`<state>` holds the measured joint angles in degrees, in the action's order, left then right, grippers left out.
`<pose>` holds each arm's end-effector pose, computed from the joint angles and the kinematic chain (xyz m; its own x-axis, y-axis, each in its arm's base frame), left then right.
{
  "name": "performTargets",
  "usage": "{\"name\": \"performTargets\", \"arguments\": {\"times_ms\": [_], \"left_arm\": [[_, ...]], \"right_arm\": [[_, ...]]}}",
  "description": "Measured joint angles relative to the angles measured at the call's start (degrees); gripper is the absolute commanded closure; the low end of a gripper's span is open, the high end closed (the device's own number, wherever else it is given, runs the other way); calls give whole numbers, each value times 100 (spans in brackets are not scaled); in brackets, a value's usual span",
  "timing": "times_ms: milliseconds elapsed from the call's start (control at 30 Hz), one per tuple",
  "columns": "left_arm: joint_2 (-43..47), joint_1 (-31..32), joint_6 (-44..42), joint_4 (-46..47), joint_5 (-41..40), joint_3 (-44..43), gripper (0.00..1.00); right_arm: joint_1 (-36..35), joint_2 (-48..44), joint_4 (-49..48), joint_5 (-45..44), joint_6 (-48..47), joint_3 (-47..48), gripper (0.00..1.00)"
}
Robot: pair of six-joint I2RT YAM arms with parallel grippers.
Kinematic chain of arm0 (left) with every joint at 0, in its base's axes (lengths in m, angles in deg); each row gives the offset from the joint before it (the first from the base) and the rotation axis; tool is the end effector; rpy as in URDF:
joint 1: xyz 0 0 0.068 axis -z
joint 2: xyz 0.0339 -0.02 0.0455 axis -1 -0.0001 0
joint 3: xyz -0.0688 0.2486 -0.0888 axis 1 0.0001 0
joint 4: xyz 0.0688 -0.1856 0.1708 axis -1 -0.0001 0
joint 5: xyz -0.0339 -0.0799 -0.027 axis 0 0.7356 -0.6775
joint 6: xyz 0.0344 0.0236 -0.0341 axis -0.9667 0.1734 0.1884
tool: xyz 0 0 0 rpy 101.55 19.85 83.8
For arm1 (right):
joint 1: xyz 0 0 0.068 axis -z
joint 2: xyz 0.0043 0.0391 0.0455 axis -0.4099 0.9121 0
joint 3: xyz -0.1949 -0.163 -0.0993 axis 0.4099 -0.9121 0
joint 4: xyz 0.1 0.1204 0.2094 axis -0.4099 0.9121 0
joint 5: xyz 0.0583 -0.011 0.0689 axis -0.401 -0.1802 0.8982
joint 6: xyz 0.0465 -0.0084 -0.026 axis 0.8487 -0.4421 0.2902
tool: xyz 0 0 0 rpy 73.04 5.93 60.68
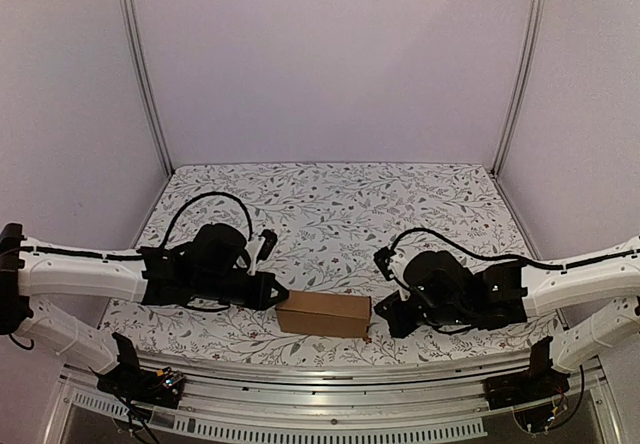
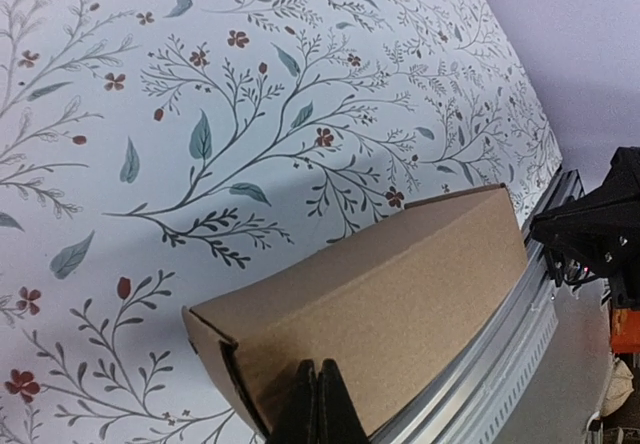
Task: Fold the paper box
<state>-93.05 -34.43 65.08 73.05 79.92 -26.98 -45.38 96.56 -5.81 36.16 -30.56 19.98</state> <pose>0.1442 -0.2156 0.1952 -0.8440 0.0589 -0.5331 0.3968 0.7373 -0.5467 0.0989 0.2437 0.2032 -0.6753 -0.2878 -0.6791 -0.5878 0.7662 0.2598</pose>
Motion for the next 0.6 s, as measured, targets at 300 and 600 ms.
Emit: {"name": "performTargets", "arguments": {"times_ms": [300, 600], "left_arm": [[33, 0, -284, -863, 83, -892, 100], [-35, 2, -356, -1123, 127, -1038, 100]], "right_arm": [[-7, -28, 319, -94, -264, 446, 100], [-11, 70, 330, -85, -557, 1093, 100]]}}
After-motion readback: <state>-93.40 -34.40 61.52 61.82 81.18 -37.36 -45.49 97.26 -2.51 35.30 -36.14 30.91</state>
